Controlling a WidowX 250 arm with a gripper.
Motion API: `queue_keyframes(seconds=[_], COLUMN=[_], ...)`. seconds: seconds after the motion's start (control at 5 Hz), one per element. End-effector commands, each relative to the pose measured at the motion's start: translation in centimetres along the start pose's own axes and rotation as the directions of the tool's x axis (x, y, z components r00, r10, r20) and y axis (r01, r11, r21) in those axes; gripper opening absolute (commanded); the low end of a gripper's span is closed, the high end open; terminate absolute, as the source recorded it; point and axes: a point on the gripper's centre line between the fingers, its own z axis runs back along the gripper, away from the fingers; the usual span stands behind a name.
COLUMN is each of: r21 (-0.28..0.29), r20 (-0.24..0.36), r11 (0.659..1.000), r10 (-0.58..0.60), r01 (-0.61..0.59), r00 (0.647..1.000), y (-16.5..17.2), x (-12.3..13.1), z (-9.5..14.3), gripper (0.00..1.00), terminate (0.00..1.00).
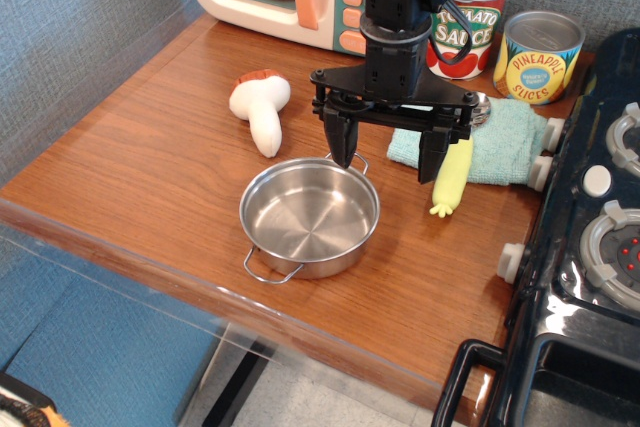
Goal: Put the mushroom into the metal pot.
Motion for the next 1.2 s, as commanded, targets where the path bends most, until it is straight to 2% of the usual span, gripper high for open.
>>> queue_keyframes(seconds=[0.0, 0.2, 0.4, 0.6, 0.8, 1.0], r21=[0.0, -0.04, -0.053, -0.004, 0.041, 0.055], r20=[0.0, 0.018, 0.034, 0.056, 0.037, 0.036], r11=[1.0, 0.998, 0.997, 0.992, 0.971, 0.959], r10=[0.0, 0.045, 0.063, 0.129, 0.235, 0.277], r01=[0.0, -0.045, -0.062, -0.129, -0.237, -0.279], r00=[1.0, 0.999, 0.997, 0.99, 0.971, 0.96], y=[0.0, 0.9, 1.9, 5.7, 10.7, 11.6], x=[0.0, 1.4, 3.4, 5.2, 4.8, 5.1], z=[0.0, 0.7, 1.7, 2.6, 1.2, 0.1], gripper=[1.0, 1.0, 1.0, 1.0, 1.0, 1.0], terminate=[0.0, 0.0, 0.0, 0.0, 0.0, 0.0])
